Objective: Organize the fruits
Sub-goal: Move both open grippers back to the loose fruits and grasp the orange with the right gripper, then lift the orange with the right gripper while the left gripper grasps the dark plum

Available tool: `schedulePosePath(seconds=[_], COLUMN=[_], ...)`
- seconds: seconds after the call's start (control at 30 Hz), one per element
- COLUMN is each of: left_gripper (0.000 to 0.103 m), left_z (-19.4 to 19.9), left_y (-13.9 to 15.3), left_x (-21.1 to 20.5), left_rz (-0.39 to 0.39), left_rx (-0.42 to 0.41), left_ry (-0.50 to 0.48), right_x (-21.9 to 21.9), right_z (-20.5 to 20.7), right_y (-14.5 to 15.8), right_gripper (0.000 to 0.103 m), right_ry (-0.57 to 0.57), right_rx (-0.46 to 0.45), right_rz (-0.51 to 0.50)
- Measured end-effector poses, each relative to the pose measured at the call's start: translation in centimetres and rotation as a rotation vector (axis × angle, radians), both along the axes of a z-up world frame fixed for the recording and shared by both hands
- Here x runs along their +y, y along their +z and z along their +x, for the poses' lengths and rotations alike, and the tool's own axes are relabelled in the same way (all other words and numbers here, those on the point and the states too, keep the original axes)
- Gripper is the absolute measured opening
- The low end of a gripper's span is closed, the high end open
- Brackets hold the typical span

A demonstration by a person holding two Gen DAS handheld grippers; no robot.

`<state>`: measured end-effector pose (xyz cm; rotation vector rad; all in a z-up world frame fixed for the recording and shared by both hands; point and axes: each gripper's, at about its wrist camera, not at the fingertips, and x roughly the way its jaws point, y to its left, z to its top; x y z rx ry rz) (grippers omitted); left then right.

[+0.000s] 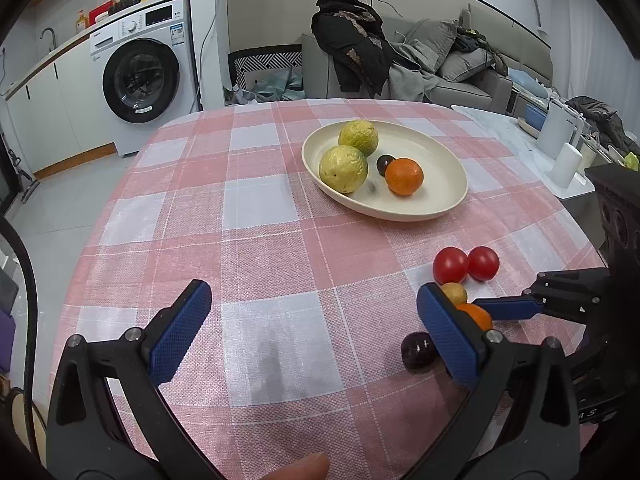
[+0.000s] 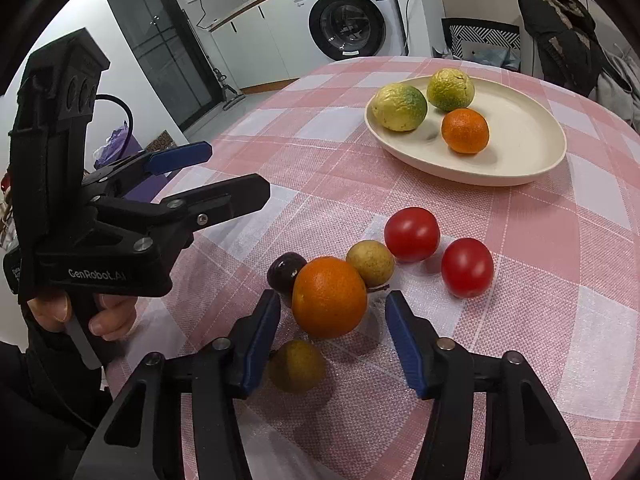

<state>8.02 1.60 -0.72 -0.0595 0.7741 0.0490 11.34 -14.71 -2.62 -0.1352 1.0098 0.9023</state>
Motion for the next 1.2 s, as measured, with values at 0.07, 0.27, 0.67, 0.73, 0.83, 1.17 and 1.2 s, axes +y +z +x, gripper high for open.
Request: schedulePosePath(seconds=[0.07,0.27,0.67,0.73,0.83,1.17,1.2], left_gripper=[0.102,0.102,0.102,0.102,0.102,0.082,0.080], left_z=[0.0,0.1,0.2,0.3,0.2,-0.1,-0.1], left_y=[-0.1,-0.1,-1.2,-1.5,-1.9,-2.5,-2.6], left_x=[0.0,-0.2,-1.7,-2.3,-2.7,-4.2,-4.3], left_rz=[0.000,0.002,0.023,0.029,0.019,0.018,0.016], left_rx=[0.004,0.006,0.082,0.098,0.121,0.171,0.172], left_ry=[-0.001,-0.001,-0.092,-0.113,-0.137,-0.216,-0.222], right_x=[0.1,0.2,-3.3,-4.0,-4.7,-4.7,-4.7], right_z=[0.0,0.0,1.0,1.4,2.0,2.1,2.1], right_y=[0.0,0.0,3.5,3.9,4.4,4.3,4.3], right_gripper=[0.051,0.038,0.036,0.036,0.036,0.036,0.036], right_ry=[0.008,0.007,-0.108,-0.139,-0.167,-0.169,-0.167], right_rx=[0.010,0.010,-0.100,-0.107,-0.114,-0.109,-0.109], right_rz=[0.010,0.007,0.101,0.119,0.125,0.112,0.111])
